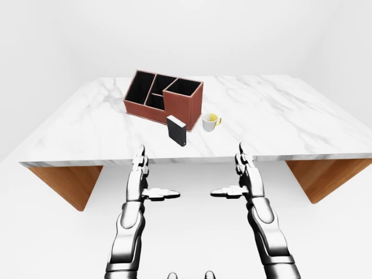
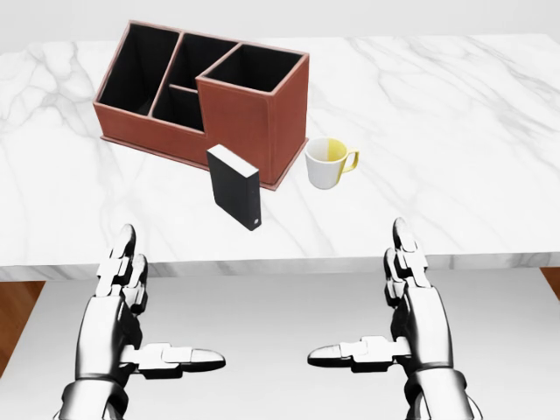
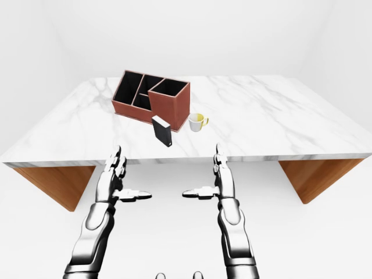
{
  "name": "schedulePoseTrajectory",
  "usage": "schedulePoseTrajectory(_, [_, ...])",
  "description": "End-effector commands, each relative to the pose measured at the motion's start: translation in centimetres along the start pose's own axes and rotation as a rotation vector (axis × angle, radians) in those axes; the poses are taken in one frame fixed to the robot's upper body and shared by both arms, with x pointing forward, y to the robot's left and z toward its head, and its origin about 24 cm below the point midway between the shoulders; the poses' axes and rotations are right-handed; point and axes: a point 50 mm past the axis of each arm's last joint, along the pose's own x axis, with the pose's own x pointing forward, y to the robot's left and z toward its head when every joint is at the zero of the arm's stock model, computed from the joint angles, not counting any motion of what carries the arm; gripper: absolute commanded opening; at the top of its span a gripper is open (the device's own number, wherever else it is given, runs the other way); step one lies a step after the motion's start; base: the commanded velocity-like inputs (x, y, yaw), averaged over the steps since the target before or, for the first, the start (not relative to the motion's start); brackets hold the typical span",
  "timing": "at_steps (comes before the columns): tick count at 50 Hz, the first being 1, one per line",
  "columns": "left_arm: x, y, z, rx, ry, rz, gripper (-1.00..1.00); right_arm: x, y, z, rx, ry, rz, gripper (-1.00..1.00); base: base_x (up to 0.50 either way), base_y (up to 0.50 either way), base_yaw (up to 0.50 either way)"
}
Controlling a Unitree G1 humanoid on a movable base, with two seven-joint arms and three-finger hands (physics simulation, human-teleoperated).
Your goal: Pick up the book and place it in the right compartment of the caddy.
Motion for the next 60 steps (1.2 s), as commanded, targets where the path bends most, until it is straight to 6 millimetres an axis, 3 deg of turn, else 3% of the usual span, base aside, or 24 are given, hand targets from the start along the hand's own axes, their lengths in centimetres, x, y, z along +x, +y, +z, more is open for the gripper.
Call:
schedulePoseTrajectory(1, [-0.1, 0.6, 0.0, -0.002, -0.007, -0.006, 1.0, 0.0, -0.7, -0.2, -0.006, 0.004, 0.003, 1.0, 0.0, 0.0, 0.0])
schedulePoseTrajectory(16, [-0.2, 0.6, 0.3, -0.034, -0.032, -0.022, 1.0, 0.1, -0.7, 0.1, -0.039, -0.009, -0.002, 1.0, 0.0, 0.0, 0.0])
schedulePoseTrajectory(24, [-0.3, 0.6, 0.5, -0.035, -0.045, -0.024, 1.0, -0.2, -1.2, 1.5, 0.006, -0.063, -0.024, 1.0, 0.0, 0.0, 0.0])
schedulePoseTrajectory(31, [0.1, 0.8, 0.3, -0.058, -0.026, -0.022, 1.0, -0.9, -2.0, 4.0, -0.005, -0.115, -0.061, 1.0, 0.0, 0.0, 0.0])
schedulePoseTrajectory(36, [0.3, 1.0, 0.3, -0.076, -0.01, -0.013, 1.0, -1.7, -2.3, 7.2, -0.018, -0.255, -0.061, 1.0, 0.0, 0.0, 0.0])
schedulePoseTrajectory(41, [0.2, 0.9, 0.3, -0.069, -0.015, -0.014, 1.0, -2.2, -3.3, 8.7, -0.069, -0.315, -0.082, 1.0, 0.0, 0.0, 0.0])
schedulePoseTrajectory(51, [0.2, 0.9, 0.2, -0.063, -0.014, -0.01, 1.0, -5.6, -5.8, 13.5, -0.091, -0.539, -0.141, 1.0, 0.0, 0.0, 0.0])
schedulePoseTrajectory(60, [0.4, 0.9, 0.0, -0.05, -0.012, -0.009, 1.0, -8.5, -7.7, 16.3, -0.106, -0.687, -0.204, 1.0, 0.0, 0.0, 0.0])
